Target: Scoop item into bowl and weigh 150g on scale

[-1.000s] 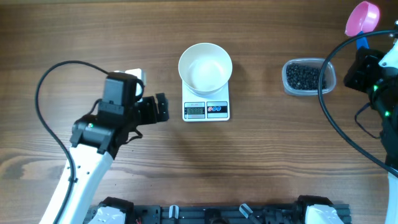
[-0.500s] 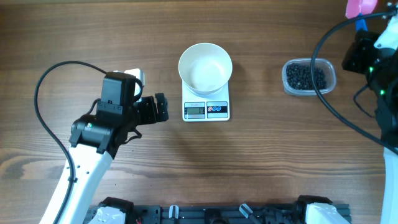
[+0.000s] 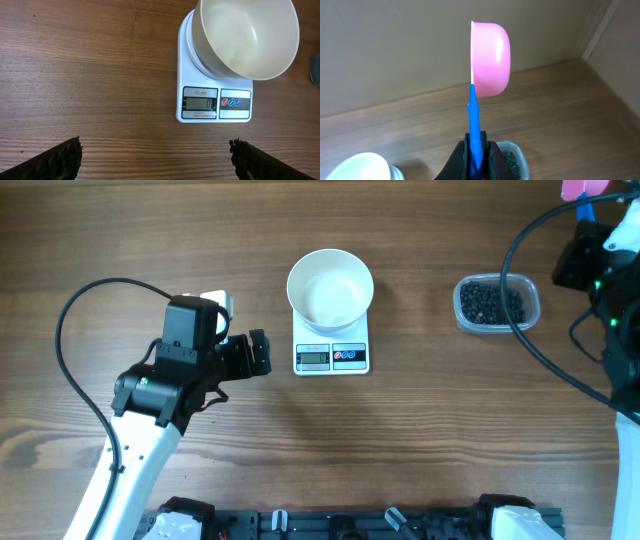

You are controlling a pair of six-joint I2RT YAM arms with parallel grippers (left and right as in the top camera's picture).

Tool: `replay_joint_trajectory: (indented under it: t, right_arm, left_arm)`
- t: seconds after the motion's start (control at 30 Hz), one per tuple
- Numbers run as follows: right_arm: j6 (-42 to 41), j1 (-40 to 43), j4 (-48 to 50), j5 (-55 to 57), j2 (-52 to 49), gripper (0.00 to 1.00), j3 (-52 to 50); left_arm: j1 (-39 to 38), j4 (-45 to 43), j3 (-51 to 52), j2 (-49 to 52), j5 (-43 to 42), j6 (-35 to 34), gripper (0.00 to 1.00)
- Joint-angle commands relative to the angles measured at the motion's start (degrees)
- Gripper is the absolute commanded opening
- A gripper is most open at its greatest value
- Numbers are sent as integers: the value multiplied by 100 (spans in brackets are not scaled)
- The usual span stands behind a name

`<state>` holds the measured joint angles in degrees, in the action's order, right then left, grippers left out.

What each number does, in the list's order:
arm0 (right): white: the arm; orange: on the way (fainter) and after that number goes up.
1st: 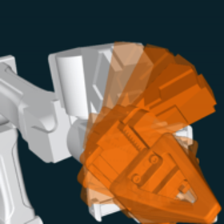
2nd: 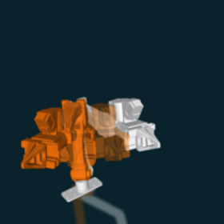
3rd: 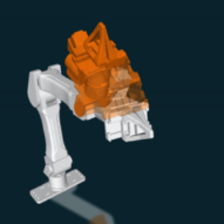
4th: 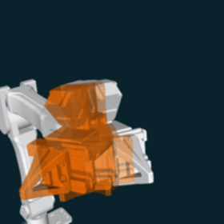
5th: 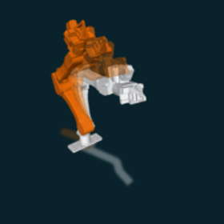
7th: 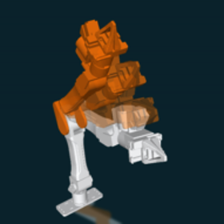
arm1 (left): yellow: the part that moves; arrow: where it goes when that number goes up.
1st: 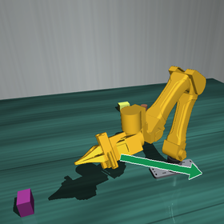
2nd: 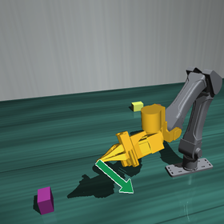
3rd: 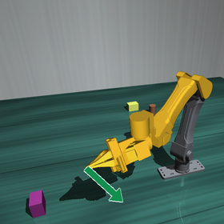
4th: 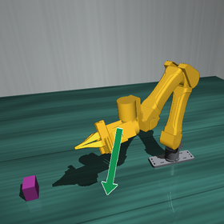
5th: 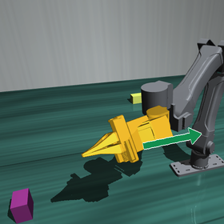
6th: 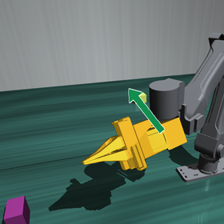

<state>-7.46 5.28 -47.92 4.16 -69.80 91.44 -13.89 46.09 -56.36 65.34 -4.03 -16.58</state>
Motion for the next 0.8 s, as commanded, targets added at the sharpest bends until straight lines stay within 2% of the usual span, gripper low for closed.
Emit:
replay_joint_trajectory:
  t: [0.0,0.27,0.4,0.77]
  right_arm:
    - [-1119,22,31,98,26,4,122]
    - [-3067,22,37,101,15,4,122]
    - [-3713,20,39,81,-26,4,122]
    - [-3753,22,726,157,-673,4,122]
  left_arm:
    - [28,-15,11,24,-63,120,100]
    - [28,-15,11,24,-63,120,100]
    - [28,-13,11,24,-63,118,100]
    - [28,-13,11,24,-63,118,100]
